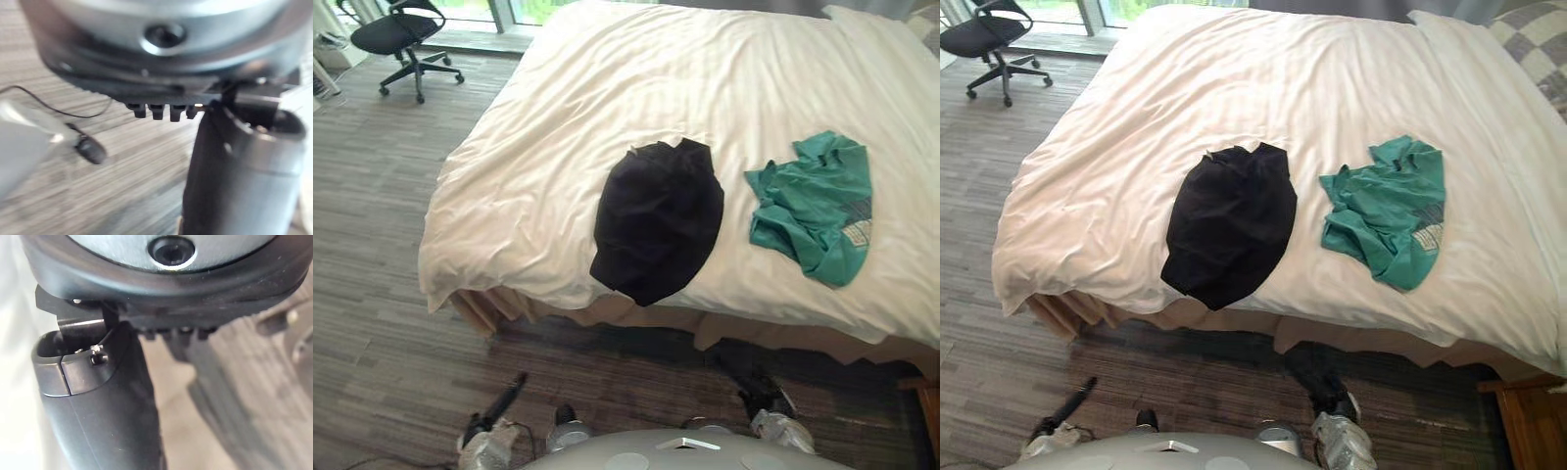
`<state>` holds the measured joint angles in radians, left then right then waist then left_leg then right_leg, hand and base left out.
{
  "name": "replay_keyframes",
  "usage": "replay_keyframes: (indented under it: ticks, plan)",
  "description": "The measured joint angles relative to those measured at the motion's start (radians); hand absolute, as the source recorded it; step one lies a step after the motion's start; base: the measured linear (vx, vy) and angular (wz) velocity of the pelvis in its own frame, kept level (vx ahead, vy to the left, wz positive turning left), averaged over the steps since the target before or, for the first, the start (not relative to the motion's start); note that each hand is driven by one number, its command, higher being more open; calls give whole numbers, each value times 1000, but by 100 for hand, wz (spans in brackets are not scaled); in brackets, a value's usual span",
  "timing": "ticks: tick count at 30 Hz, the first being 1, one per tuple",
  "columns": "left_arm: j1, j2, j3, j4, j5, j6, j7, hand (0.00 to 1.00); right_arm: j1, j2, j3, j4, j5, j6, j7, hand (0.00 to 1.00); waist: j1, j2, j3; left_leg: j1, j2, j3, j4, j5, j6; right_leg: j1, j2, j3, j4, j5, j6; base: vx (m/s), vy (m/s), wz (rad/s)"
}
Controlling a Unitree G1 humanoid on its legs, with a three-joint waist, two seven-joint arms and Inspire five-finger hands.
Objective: Tidy up the quilt and then pick up the clothes from the bed and put them into the laundry hamper
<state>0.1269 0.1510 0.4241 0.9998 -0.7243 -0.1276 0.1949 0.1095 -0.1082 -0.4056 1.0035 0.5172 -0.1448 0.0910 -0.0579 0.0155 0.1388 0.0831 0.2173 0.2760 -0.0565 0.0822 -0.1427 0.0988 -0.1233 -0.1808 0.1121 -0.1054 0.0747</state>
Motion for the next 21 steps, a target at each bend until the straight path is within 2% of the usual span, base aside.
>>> replay_keyframes:
  ticks: [3,5,9,12,14,17,19,21]
  plan:
    - [-1,17,126,-131,-16,-99,19,100,45,-10,-195,-69,50,-65,-74,100,1,8,-5,8,0,25,-22,3,-4,-22,0,26,6,-5,5,-79,6,-24]
    - [3,57,246,-295,-2,-164,42,100,124,-31,-372,-205,51,-121,-147,100,-2,15,-33,11,-2,46,-31,-2,0,-38,0,37,6,-19,8,-115,6,-20]
    - [29,122,345,-518,81,-217,67,100,176,-78,-572,-383,43,-187,-215,100,-15,26,-91,-5,-2,65,-32,-17,-12,-59,1,55,-7,-15,14,-34,17,-15]
    - [36,224,380,-663,168,-236,76,100,170,-147,-664,-523,37,-242,-237,100,-28,32,-117,-4,-3,93,-32,-15,-11,-75,2,85,-12,2,20,43,21,-26]
    - [15,297,378,-719,192,-235,62,100,140,-200,-684,-569,8,-252,-237,100,-29,32,-131,-4,-4,110,-28,-12,-13,-82,5,108,-12,15,22,85,19,-28]
    - [-112,435,323,-745,225,-219,13,100,71,-289,-653,-596,-1,-254,-226,100,-37,24,-135,-1,-7,117,-28,-12,-13,-87,5,122,-13,22,19,45,14,-13]
    - [-190,534,236,-746,225,-190,-47,100,5,-360,-555,-611,-2,-247,-198,100,-41,22,-133,10,-11,145,-28,-12,-13,-99,4,152,-12,35,18,4,18,-34]
    - [-236,578,175,-746,226,-168,-95,100,-45,-408,-460,-617,-29,-228,-162,100,-40,23,-132,17,-17,175,-28,-15,-9,-116,3,184,-12,50,22,-27,33,-48]
